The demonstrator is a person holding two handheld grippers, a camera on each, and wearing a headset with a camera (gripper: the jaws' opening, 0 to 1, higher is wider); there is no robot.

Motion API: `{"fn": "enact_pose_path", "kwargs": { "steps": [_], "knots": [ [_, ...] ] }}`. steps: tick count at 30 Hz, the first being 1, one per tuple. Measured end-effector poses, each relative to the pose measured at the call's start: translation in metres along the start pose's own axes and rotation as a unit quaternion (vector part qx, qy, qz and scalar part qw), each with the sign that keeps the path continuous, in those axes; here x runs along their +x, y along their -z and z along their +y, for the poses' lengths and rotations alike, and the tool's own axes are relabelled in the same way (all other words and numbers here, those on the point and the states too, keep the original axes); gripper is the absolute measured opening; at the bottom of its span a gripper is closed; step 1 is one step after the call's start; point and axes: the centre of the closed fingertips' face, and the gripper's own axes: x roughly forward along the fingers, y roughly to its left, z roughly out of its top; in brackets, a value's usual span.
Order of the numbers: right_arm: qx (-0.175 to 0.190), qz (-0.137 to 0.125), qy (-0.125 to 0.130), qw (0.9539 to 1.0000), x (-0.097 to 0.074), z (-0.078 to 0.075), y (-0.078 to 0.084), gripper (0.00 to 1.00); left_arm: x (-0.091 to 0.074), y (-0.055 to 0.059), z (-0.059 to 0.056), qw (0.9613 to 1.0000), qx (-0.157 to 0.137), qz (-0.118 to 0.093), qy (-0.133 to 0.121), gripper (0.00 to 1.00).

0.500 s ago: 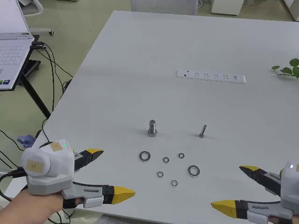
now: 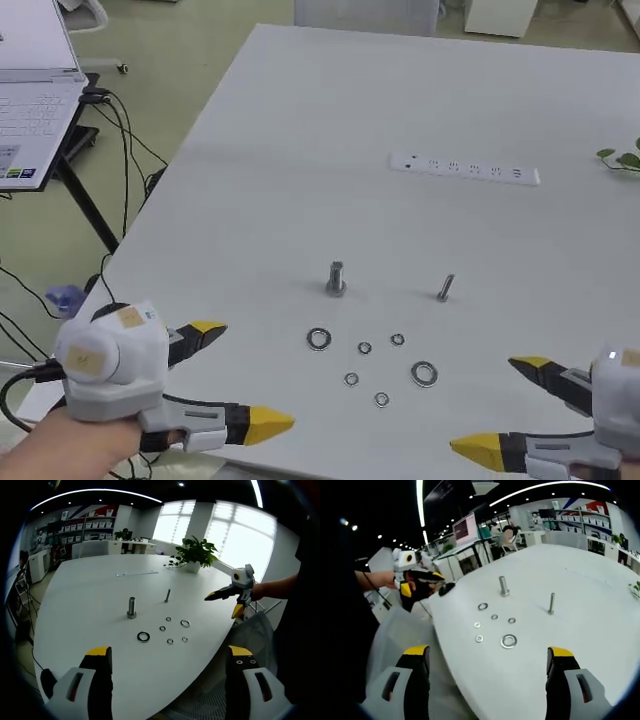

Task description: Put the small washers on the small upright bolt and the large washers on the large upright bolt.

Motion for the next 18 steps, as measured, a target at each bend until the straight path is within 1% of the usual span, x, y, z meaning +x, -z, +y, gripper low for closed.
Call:
{"fn": "enact_pose_path", "kwargs": {
  "steps": [6,10,11,16,18],
  "knots": [
    [-0.004,0.001,-0.001,1.0000,0.007,-0.001,-0.007,0.98,0.001,0.000,0.000,0.9999,0.011,0.006,0.003,0.94],
    [-0.007,0.002,-0.003,1.0000,0.012,0.000,-0.009,0.98,0.001,0.001,0.000,0.9995,0.027,0.014,0.005,0.93],
    [-0.009,0.005,-0.003,0.9999,0.013,0.000,-0.010,0.97,0.001,0.001,-0.001,0.9995,0.027,0.017,0.008,0.93],
    [-0.019,0.013,-0.002,0.9997,0.017,-0.003,-0.014,0.97,0.001,0.000,0.002,0.9992,0.033,0.019,0.008,0.91],
    [-0.020,0.015,-0.002,0.9997,0.019,-0.003,-0.016,0.97,0.001,-0.001,0.002,0.9992,0.033,0.019,0.010,0.90]
  ]
}}
